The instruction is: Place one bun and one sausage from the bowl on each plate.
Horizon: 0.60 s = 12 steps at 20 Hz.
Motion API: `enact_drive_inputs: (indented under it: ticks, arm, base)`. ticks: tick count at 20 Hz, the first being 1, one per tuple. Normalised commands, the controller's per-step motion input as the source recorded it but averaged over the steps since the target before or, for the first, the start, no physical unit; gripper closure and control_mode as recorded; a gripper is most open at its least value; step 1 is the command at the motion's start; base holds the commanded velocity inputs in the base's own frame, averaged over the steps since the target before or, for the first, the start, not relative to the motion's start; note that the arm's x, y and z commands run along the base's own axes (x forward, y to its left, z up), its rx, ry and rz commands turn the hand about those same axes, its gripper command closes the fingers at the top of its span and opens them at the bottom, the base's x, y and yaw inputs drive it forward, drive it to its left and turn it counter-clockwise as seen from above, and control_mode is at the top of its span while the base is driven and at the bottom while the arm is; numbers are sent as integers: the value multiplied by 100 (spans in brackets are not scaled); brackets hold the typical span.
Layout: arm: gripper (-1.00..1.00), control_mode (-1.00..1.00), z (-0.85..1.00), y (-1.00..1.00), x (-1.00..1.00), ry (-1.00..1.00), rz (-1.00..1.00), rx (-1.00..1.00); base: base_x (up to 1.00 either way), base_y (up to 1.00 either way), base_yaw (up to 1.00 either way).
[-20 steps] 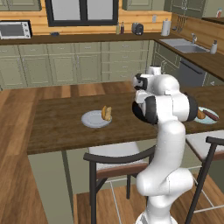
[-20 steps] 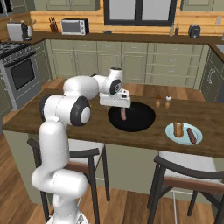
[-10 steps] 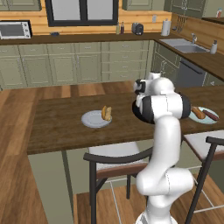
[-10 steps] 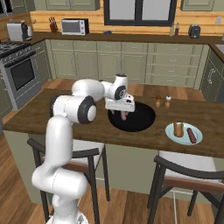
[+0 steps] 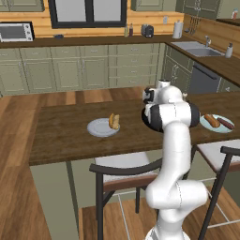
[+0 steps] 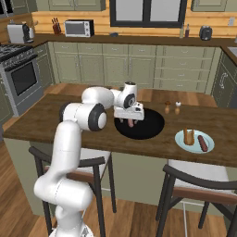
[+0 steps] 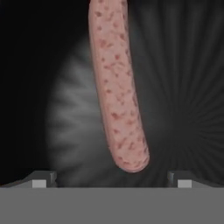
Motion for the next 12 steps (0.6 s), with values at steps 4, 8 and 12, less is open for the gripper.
enact_drive_inputs:
  ticks: [4,8,12]
  arm:
    - [-100,-100,-18,-16,40,0,0,2]
    - [-100,-100,-29,-8,22,0,1,0]
    - [-100,-100,-26,0,0,4,0,0]
  base:
    - [0,0,0]
    - [0,0,0]
    - [0,0,0]
